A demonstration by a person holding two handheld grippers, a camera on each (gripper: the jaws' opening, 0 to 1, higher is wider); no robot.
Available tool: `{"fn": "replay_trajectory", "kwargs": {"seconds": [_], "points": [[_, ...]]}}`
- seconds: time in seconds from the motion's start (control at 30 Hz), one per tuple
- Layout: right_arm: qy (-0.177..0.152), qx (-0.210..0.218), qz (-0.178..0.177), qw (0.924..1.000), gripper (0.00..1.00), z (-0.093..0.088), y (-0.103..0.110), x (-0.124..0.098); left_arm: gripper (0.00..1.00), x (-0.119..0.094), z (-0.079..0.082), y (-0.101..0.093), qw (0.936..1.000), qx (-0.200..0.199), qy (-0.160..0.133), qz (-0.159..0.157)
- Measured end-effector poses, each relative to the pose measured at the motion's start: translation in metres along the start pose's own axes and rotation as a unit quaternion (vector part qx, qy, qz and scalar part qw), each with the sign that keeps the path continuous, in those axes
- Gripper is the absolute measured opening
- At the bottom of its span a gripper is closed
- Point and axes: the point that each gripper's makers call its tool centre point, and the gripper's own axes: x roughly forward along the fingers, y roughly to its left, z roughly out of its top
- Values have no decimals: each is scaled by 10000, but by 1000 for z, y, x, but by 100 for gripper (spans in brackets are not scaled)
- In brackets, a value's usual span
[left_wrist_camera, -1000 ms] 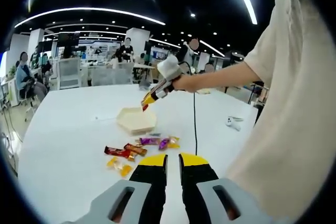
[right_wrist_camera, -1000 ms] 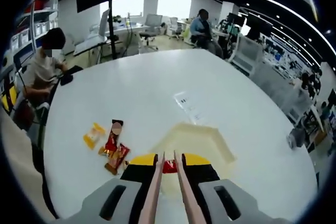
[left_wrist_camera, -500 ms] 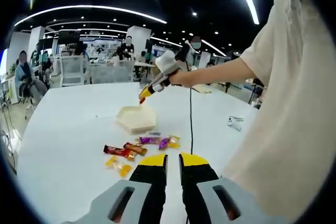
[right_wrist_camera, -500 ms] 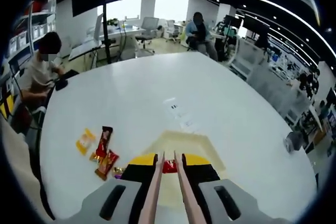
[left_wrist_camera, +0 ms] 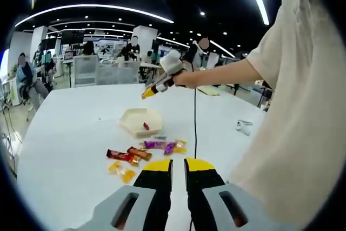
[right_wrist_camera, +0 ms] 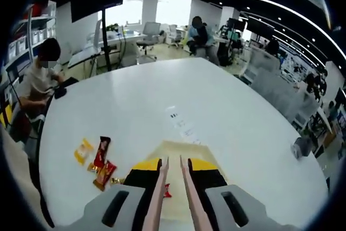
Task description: Place the target food into the container with the food tongs after gripping and lifting it, then release it inside without dropping or visibly crushing the food.
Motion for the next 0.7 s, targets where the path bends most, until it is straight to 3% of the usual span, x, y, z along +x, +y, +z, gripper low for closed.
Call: {"fn": "replay_trajectory", "kwargs": {"seconds": [0.33, 0.7], "points": [[-7, -55, 169, 9998, 18, -4, 21, 0, 6, 1, 0, -1, 10000, 2, -3, 8], [26, -396, 888, 9953, 19, -8, 93, 9, 6, -3, -1, -1, 10000, -11, -27, 40]]}}
